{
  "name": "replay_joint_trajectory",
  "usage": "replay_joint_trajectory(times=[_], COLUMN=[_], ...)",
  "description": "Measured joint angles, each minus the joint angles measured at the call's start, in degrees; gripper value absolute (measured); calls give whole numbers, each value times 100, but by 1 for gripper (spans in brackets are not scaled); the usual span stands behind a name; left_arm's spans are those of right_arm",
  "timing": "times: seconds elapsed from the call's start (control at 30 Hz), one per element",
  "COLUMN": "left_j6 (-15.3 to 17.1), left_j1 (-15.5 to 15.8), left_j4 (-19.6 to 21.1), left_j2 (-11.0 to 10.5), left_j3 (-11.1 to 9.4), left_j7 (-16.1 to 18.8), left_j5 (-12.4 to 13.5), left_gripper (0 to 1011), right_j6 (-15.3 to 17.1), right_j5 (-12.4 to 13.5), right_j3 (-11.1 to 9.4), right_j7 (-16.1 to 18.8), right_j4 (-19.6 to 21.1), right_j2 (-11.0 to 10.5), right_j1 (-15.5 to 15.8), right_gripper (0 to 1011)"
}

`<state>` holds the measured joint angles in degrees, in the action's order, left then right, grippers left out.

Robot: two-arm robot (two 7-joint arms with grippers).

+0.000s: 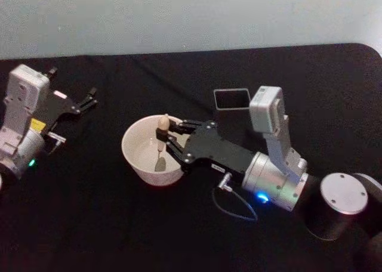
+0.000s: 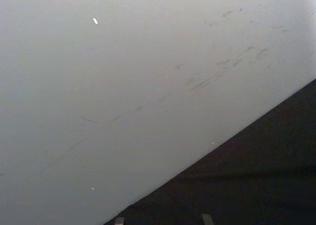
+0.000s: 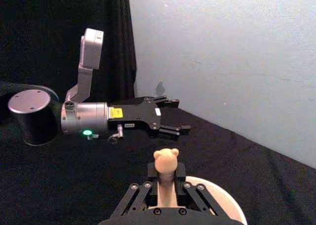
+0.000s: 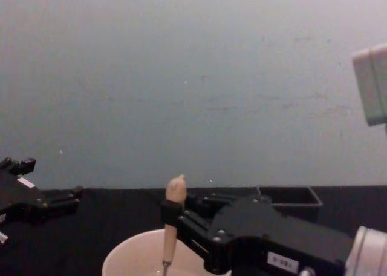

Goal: Pick up the stirring spoon with one hand, stir inside the cup, then place it back in its original position.

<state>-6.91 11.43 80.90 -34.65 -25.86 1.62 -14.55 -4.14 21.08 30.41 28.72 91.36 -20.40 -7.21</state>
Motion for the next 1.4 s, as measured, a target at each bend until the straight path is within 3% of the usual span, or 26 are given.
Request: replay_joint_trajectory(times=[0.33,0.57,0.9,1.4], left_j6=[0,0,0,0], left_j1=[0,0,0,0], left_j4=[0,0,0,0], left_j2=[0,0,0,0], left_j3=[0,0,0,0], left_j7=[0,0,0,0], left_j5=[0,0,0,0], left_gripper=[1001,1001,1001,1001], right_j6=[-42,-70,-71,34], right_j5=[-147,-223,-249,-35], right_j3=[30,-62,-199,-319], right_j7=[-177,-291,-308,-121], right_j4=[-294,-482,-507,-94], right_j2=[267,373,324,32], right_j1=[-197,-302,-291,-19], right_gripper=[195,195,195,195])
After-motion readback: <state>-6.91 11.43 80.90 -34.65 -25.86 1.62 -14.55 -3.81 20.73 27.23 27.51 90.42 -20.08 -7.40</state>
